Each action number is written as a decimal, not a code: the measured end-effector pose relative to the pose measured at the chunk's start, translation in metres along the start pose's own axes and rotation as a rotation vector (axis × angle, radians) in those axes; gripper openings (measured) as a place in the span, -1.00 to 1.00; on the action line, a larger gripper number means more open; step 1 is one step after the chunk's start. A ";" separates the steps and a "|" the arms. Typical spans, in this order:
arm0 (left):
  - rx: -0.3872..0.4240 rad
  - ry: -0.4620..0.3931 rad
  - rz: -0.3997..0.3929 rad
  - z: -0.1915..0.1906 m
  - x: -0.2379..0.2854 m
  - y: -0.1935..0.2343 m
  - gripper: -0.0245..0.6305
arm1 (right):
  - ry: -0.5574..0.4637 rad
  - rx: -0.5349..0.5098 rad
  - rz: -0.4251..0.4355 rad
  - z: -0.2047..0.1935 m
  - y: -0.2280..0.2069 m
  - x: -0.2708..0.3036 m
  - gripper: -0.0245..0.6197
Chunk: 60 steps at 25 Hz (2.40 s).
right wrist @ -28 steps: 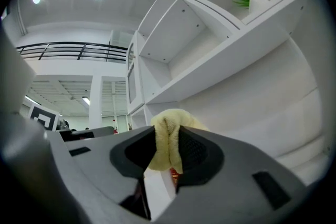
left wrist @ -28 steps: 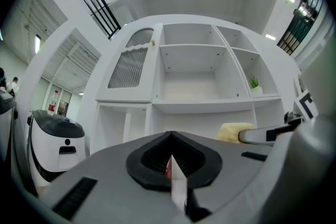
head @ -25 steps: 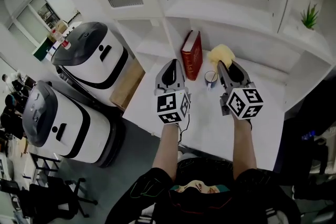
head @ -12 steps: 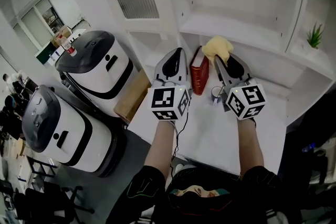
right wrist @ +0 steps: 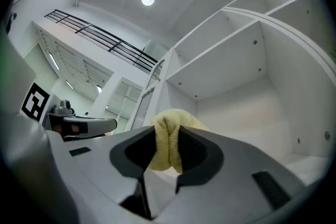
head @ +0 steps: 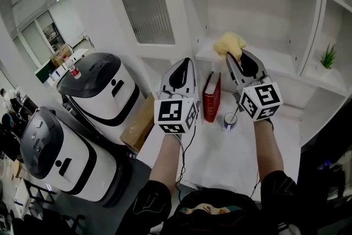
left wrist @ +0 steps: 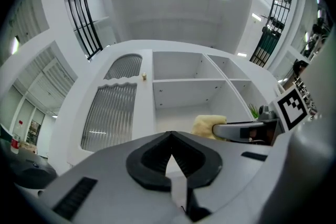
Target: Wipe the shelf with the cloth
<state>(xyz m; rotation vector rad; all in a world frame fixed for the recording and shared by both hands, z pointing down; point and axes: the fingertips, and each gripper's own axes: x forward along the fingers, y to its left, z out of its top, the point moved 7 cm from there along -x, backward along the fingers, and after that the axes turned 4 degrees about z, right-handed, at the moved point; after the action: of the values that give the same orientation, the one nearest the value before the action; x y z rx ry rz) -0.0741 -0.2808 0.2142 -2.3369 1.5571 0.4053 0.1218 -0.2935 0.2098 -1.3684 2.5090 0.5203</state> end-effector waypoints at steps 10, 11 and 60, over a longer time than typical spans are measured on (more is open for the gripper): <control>0.030 -0.067 -0.094 0.025 0.029 0.008 -0.93 | -0.031 -0.104 -0.024 0.040 -0.022 0.070 -0.59; 0.035 -0.072 -0.098 0.028 0.032 0.009 -0.93 | -0.033 -0.117 -0.021 0.043 -0.023 0.077 -0.59; 0.070 -0.079 -0.077 0.050 0.048 0.047 -0.93 | 0.061 -0.361 -0.007 0.135 -0.004 0.203 -0.59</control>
<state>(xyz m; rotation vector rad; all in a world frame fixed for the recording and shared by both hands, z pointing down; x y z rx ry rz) -0.1032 -0.3186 0.1453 -2.2913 1.4174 0.4123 0.0219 -0.3934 0.0113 -1.5311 2.5450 0.9836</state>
